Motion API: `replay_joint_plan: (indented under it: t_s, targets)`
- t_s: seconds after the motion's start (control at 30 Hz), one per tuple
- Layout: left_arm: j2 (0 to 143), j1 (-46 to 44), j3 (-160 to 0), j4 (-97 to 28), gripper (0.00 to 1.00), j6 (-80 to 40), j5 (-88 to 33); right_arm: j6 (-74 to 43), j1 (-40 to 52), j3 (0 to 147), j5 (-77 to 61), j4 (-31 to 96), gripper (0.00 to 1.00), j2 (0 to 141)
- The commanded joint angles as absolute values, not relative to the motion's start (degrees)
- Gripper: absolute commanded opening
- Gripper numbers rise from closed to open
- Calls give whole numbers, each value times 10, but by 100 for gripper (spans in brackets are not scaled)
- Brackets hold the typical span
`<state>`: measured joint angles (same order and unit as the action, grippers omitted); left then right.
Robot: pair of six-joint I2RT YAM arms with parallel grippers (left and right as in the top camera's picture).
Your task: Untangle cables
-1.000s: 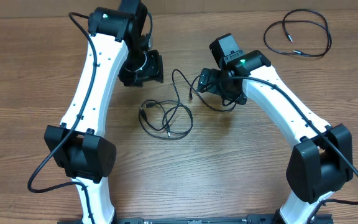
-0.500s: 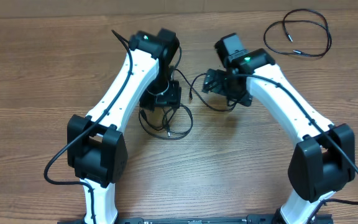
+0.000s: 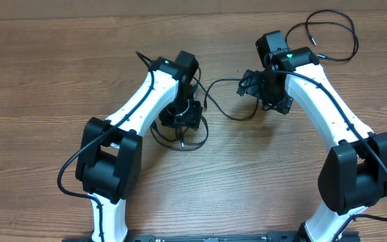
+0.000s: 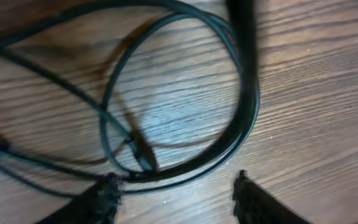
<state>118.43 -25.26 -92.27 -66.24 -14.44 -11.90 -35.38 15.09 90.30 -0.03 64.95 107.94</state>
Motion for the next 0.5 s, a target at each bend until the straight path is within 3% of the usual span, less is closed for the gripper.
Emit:
replay_joint_plan:
  t_s: [0.0, 0.1, 0.13, 0.47]
  targets:
    - [1188, -255, -914, -648, 37, -144, -116, -356, 154, 900, -1, 646, 100, 1069]
    - [1188, -252, -923, -647, 7, -146, -134, -356, 154, 900, -1, 646, 100, 1069]
    - [1188, -251, -929, -647, 4, -146, -141, -356, 154, 900, -1, 645, 100, 1069]
    - [1188, -250, -1068, -732, 4, -143, -148, -356, 154, 900, -1, 642, 100, 1069]
